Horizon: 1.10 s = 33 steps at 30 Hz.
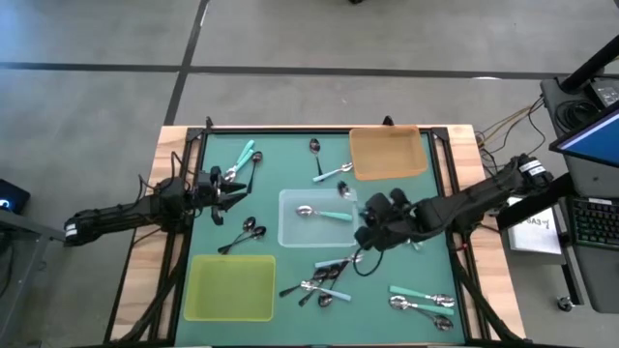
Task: Sort silverware by color (type)
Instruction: Put the green spoon into the transparent bin, then put the black spoon into the yellow bin
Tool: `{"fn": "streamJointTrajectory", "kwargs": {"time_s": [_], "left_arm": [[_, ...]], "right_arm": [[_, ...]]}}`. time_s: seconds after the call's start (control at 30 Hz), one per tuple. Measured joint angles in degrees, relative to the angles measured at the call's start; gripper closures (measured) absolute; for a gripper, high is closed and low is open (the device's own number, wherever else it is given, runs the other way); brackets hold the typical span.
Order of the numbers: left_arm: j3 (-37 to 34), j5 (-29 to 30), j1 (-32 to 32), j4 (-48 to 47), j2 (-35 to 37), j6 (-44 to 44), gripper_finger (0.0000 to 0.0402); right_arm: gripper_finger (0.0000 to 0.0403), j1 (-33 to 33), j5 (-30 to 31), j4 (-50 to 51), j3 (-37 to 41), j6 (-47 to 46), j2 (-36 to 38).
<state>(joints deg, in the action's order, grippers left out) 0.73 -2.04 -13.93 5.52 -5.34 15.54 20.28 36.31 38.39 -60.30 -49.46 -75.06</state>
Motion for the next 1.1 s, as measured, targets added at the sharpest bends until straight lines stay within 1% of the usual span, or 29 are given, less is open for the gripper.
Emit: {"fn": "streamJointTrajectory", "kwargs": {"time_s": [0.1, 0.17, 0.27, 0.33, 0.4, 0.43, 0.63, 0.77, 0.83, 1.0, 1.1], "left_arm": [[0.00, 0.00, 0.00, 0.01, 0.00, 0.01, 0.0274], [0.00, 0.01, 0.01, 0.01, 0.00, 0.01, 0.0274], [0.00, 0.00, 0.02, 0.00, 0.00, 0.01, 0.0274], [0.00, 0.01, 0.00, 0.02, 0.02, 0.00, 0.0274], [-0.02, 0.00, 0.02, 0.00, 0.00, 0.01, 0.0274], [-0.02, 0.02, 0.01, 0.04, 0.00, 0.00, 0.0274], [-0.02, 0.00, 0.02, 0.02, 0.00, -0.01, 0.0274], [0.00, 0.01, 0.01, 0.01, 0.00, 0.01, 0.0274], [-0.01, 0.01, 0.00, 0.03, 0.00, 0.01, 0.0274], [-0.01, 0.30, 0.00, 0.86, -0.10, -0.01, 0.0274], [0.00, 0.54, 0.00, 1.42, -0.19, -0.01, 0.0274]], "right_arm": [[0.0362, -0.84, 0.33, -12.91, 1.68, 12.58, -2.23], [0.0362, -1.57, 0.16, -19.47, 2.50, 19.66, -4.69], [0.0362, -3.22, 0.19, -23.25, 2.60, 26.15, -8.17], [0.0362, -4.37, 0.25, -23.07, 2.60, 28.03, -10.32], [0.0358, -5.39, -0.43, -22.27, 2.64, 28.94, -12.27], [0.0349, -5.81, -0.72, -22.19, 2.67, 29.30, -13.09], [0.0279, -7.19, -0.82, -22.93, 2.67, 29.49, -16.21], [0.0249, -7.41, -0.81, -23.85, 2.67, 29.52, -16.31], [0.0240, -7.36, -0.93, -24.27, 2.67, 28.83, -16.18], [0.0232, -7.30, -2.75, -23.78, 2.67, 22.09, -15.11], [0.0234, -7.31, -2.81, -23.78, 2.67, 22.93, -14.85]]}}
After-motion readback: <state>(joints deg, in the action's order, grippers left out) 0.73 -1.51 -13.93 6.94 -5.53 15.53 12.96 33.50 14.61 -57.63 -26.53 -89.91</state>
